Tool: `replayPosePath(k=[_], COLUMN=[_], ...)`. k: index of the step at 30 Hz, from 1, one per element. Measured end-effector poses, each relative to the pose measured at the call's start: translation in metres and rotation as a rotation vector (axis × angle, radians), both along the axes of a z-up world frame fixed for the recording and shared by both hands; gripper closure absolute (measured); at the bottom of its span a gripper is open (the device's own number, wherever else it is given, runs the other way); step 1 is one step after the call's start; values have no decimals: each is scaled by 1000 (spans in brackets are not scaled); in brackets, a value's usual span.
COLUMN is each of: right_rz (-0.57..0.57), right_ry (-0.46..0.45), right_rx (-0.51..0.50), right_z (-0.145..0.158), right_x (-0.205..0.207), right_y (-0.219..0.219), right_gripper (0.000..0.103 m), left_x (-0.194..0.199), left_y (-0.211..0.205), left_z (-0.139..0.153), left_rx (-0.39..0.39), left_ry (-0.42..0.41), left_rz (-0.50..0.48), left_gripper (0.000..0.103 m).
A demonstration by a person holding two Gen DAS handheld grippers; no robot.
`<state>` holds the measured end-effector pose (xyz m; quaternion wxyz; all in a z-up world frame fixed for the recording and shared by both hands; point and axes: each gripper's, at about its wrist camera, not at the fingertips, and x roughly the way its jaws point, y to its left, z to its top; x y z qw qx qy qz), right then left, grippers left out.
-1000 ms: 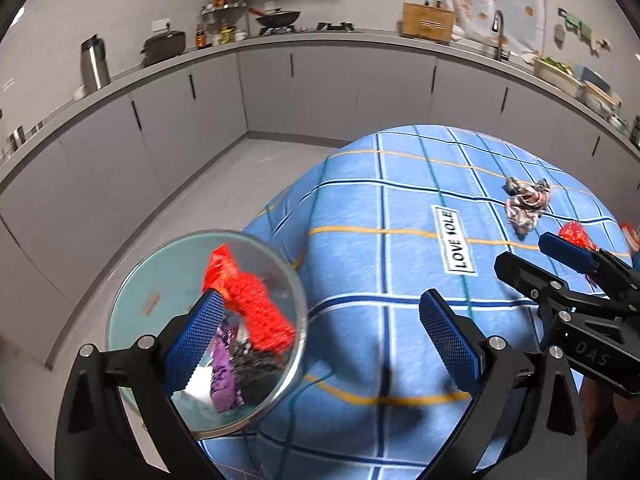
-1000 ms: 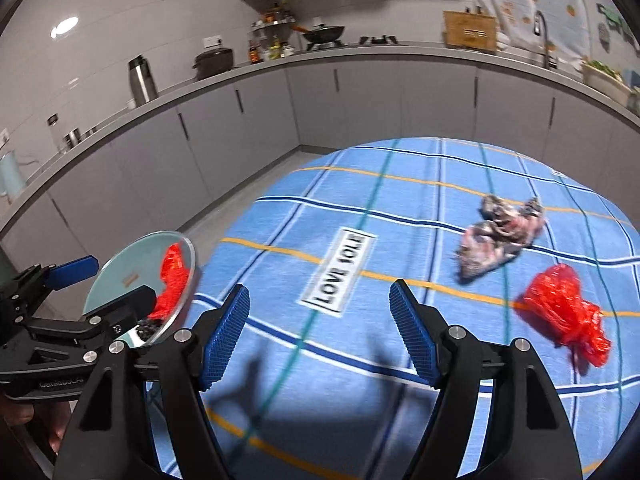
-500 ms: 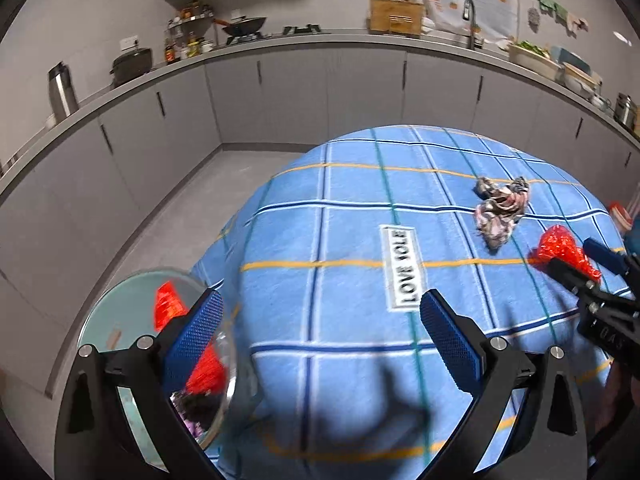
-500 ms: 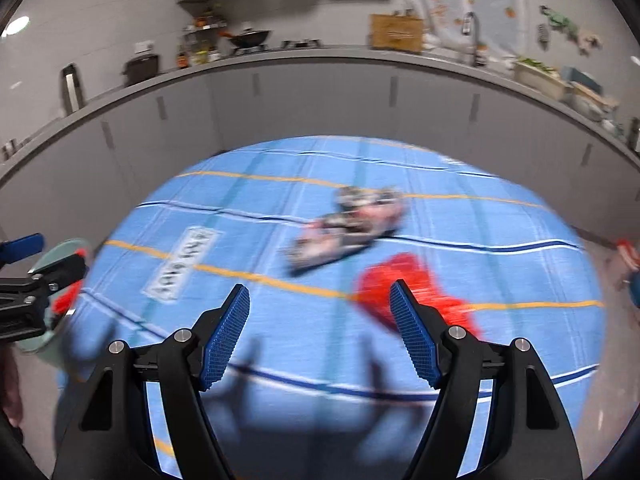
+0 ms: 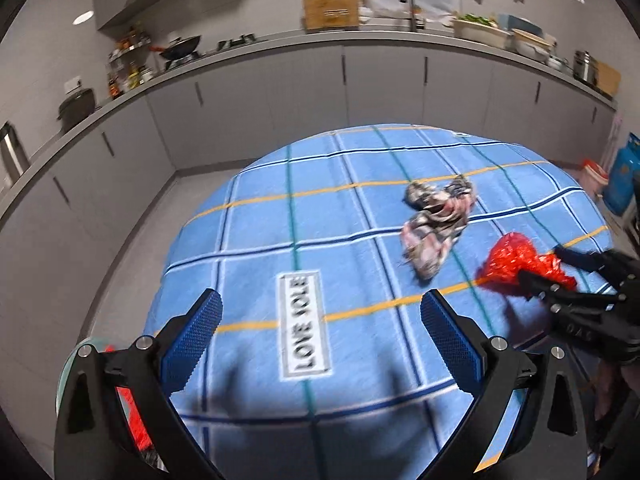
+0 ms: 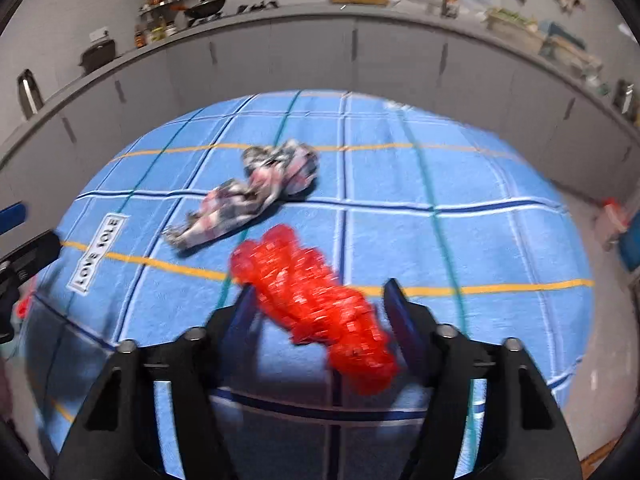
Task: Collect trash
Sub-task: 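Grasp the red plastic bag with the right tool while the left tool grasps the plaid cloth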
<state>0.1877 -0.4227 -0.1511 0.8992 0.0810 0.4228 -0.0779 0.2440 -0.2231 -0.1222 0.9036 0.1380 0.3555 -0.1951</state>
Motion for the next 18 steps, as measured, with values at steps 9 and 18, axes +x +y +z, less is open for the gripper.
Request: replayPosePath(k=[9,18], right_rz=[-13,-206], right_ry=[-5,-69], right_rx=[27,16], right_z=[6,12], right_x=[-13,-17], right_y=[-11,-58], right_gripper=[71,72], left_x=[16,29], left_y=[-47,-111], left_z=[-6,-20], left_rx=[38,75], left_ry=[6,9], left_rz=[-61,-139], left_gripper=[5,5])
